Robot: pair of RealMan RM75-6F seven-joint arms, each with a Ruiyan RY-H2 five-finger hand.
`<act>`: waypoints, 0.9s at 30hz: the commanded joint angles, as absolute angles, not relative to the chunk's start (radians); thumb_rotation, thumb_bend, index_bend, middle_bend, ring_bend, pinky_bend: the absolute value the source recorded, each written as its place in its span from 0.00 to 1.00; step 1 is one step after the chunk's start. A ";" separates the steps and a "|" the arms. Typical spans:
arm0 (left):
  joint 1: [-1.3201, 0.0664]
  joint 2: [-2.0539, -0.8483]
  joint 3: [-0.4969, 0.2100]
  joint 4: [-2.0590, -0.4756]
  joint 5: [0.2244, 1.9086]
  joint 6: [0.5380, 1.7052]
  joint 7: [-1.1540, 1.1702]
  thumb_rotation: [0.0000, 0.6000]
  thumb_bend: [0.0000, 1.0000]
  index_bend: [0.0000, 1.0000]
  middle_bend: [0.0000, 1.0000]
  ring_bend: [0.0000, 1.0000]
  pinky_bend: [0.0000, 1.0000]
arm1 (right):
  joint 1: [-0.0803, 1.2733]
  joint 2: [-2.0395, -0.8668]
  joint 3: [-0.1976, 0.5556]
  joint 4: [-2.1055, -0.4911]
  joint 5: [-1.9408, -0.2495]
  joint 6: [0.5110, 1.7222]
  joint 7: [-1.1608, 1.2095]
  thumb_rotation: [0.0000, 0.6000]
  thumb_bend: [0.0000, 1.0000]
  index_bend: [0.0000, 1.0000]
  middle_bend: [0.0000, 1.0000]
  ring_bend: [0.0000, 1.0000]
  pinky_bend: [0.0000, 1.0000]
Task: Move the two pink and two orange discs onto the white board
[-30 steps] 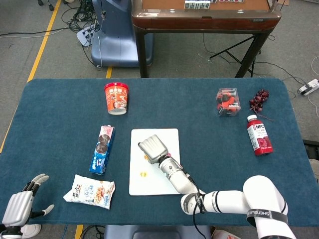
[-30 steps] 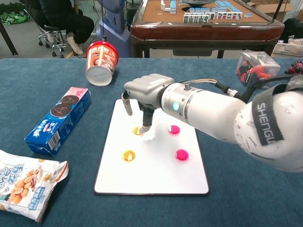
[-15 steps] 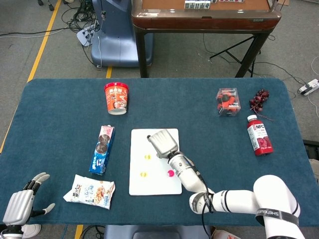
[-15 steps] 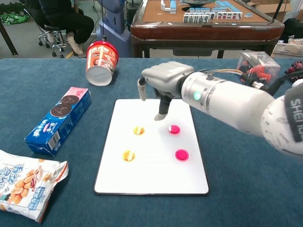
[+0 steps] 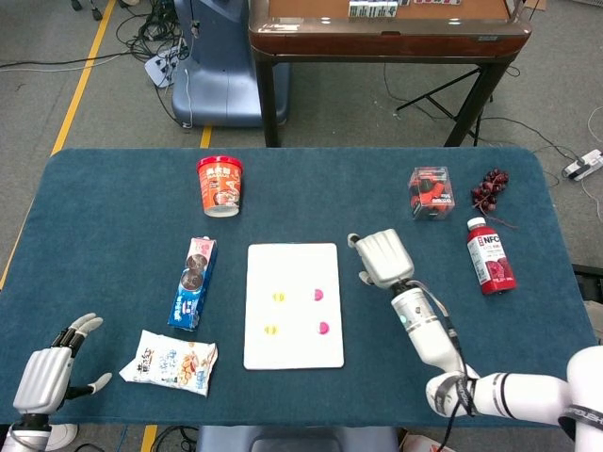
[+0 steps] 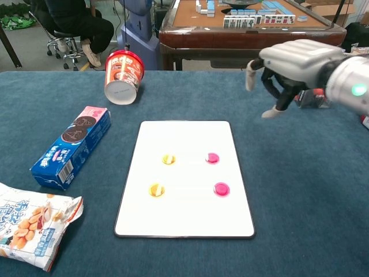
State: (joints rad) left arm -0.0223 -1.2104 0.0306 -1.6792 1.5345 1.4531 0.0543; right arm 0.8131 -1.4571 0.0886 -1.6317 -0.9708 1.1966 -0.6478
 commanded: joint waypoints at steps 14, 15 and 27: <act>-0.078 -1.155 -0.033 -1.808 1.523 1.452 0.164 1.00 0.09 0.21 0.16 0.21 0.61 | 0.487 -1.163 -0.035 -1.686 -1.260 1.475 -0.355 1.00 0.13 0.42 0.54 0.52 0.63; -0.081 -1.148 -0.038 -1.815 1.520 1.453 0.168 1.00 0.09 0.21 0.16 0.21 0.61 | 0.470 -1.153 -0.036 -1.685 -1.267 1.485 -0.344 1.00 0.13 0.42 0.54 0.52 0.63; -0.103 -1.070 -0.064 -1.854 1.479 1.440 0.190 1.00 0.28 0.22 0.17 0.22 0.61 | 0.321 -1.105 -0.038 -1.640 -1.314 1.542 -0.231 1.00 0.13 0.42 0.54 0.52 0.63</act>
